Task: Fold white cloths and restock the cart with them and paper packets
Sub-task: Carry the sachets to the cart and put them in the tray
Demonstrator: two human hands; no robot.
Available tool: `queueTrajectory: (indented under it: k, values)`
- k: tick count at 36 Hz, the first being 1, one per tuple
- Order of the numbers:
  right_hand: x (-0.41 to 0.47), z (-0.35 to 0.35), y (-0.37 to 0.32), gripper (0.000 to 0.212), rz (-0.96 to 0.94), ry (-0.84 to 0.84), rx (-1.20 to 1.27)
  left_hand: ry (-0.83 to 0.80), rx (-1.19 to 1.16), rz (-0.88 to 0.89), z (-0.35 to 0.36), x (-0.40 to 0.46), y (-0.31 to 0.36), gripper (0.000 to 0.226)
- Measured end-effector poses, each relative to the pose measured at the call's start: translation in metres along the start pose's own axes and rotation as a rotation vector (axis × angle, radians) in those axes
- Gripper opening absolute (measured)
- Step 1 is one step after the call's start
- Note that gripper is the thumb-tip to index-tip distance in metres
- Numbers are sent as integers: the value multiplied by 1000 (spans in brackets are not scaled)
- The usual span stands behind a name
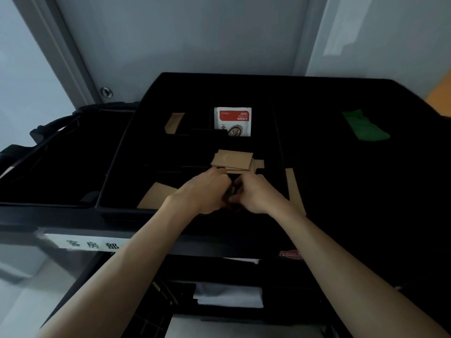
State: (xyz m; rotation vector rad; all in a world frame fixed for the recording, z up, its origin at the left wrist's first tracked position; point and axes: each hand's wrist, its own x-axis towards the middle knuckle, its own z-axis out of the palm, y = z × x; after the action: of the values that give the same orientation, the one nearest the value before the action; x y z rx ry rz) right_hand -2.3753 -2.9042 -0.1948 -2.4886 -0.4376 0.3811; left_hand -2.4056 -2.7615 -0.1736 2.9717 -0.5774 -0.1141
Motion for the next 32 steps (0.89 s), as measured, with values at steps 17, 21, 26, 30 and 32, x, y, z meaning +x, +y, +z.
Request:
queueTrajectory:
  k: [17,21,26,30,32]
  values:
    - [3,3,6,17,-41,-2,96,-55,16,-72,1,-8,-3,23]
    - [3,4,6,11,-49,3,80,-39,0,-65,2,-8,-3,27]
    - [2,3,6,20,-75,1,63,-45,-3,-101,6,-5,-3,25]
    - [1,2,6,19,-87,-40,64,-71,-51,-170,7,-2,-2,22]
    - [0,1,5,22,-96,-52,49,-71,-60,-208,5,-2,0,19]
